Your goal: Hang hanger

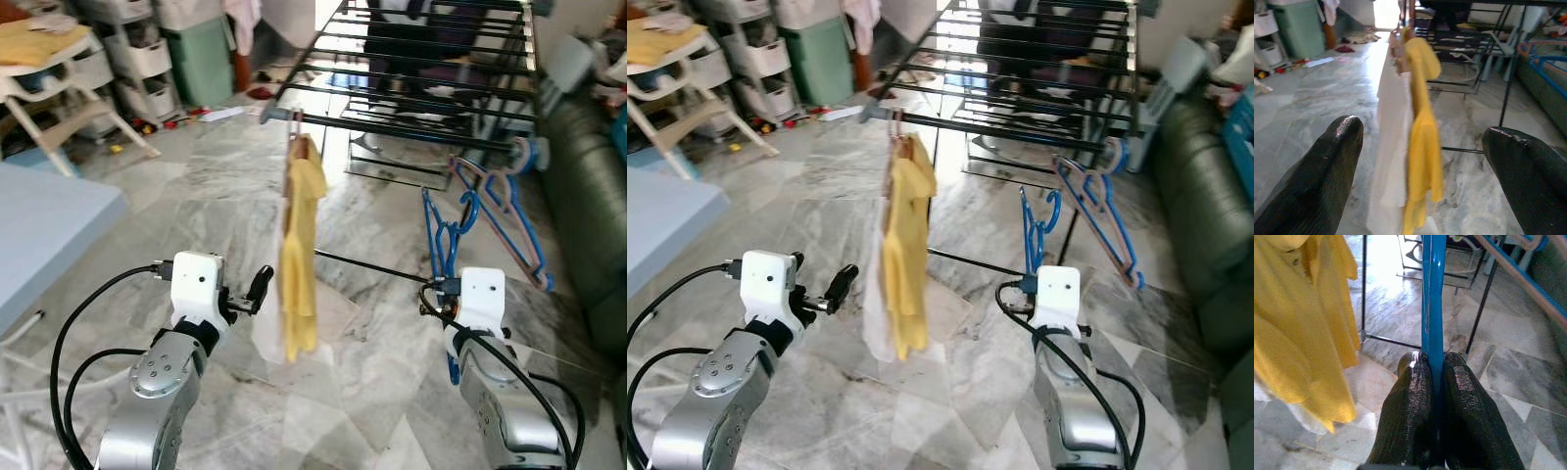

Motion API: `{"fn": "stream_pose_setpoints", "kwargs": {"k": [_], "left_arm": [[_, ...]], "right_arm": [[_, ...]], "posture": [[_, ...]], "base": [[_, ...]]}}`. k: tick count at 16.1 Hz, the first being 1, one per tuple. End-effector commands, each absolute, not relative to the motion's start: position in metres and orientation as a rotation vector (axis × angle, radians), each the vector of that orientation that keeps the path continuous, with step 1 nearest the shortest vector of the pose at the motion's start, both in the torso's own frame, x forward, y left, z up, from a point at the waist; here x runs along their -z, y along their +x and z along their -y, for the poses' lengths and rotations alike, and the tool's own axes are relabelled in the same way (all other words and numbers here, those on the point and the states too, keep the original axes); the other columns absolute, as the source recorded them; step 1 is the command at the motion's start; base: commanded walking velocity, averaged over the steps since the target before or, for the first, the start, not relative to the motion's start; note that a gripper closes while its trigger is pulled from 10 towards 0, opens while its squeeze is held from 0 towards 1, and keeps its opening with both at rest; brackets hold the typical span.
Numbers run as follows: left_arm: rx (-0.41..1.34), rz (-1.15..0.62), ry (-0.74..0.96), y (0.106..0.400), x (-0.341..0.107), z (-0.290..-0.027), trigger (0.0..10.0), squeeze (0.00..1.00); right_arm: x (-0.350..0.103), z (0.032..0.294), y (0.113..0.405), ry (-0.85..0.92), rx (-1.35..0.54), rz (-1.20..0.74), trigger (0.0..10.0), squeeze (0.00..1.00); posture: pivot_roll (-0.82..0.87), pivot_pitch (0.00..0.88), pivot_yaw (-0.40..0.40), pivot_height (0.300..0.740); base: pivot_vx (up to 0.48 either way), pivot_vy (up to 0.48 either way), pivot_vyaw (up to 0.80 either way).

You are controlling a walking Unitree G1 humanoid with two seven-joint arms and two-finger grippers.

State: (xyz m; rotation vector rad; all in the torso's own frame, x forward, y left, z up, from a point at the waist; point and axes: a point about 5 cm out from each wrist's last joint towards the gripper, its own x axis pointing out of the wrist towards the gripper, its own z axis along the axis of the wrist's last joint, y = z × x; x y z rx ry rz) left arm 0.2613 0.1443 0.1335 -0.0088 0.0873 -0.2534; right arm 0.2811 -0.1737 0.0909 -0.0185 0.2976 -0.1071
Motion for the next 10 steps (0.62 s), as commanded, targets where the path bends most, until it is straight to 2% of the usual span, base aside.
{"fn": "stream_pose_setpoints", "kwargs": {"k": [1,5,10], "left_arm": [[0.237,-0.103,-0.009,0.260,-0.129,-0.148,10.0,0.00],[0.230,-0.112,-0.018,0.258,-0.124,-0.151,10.0,0.00],[0.240,-0.104,-0.039,0.257,-0.123,-0.151,10.0,0.00]], "right_arm": [[-0.088,0.171,0.278,-0.009,0.084,-0.309,10.0,0.00],[-0.083,0.169,0.275,-0.033,0.059,-0.309,10.0,0.00],[-0.095,0.171,0.281,-0.048,0.063,-0.246,10.0,0.00]], "posture": [[-0.02,0.047,0.008,0.740],[-0.02,0.049,0.009,0.740],[-0.02,0.050,0.008,0.740]], "base": [[0.000,0.000,0.00],[0.000,0.000,0.00],[0.370,0.000,0.00]]}}
